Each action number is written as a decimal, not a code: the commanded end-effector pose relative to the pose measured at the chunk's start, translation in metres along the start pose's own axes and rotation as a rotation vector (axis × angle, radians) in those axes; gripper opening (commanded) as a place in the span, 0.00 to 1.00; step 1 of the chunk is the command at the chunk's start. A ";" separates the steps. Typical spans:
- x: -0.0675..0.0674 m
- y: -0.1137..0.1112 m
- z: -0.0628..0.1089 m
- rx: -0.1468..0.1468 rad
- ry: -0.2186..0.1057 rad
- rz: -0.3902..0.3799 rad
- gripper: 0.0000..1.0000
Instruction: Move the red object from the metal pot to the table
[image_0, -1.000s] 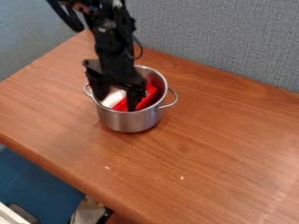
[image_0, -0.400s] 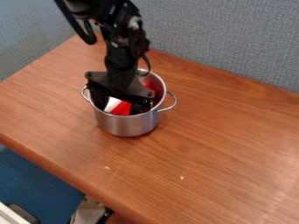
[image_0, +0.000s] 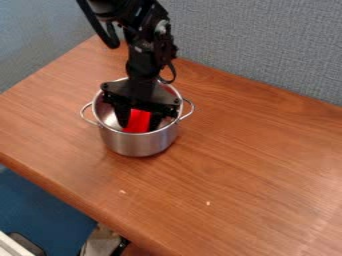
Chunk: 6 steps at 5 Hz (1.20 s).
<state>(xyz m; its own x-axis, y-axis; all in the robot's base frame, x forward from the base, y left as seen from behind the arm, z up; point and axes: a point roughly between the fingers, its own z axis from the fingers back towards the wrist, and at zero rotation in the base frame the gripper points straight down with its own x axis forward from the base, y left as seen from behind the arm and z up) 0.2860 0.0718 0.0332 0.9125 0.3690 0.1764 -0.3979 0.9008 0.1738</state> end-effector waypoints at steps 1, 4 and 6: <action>-0.002 0.015 -0.005 0.031 0.027 0.073 0.00; -0.011 -0.002 -0.016 -0.052 -0.019 -0.100 0.00; -0.010 0.000 -0.016 -0.077 -0.036 -0.139 0.00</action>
<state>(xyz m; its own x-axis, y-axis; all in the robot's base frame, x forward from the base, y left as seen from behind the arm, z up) 0.2937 0.0699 0.0290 0.9380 0.2336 0.2560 -0.2685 0.9569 0.1110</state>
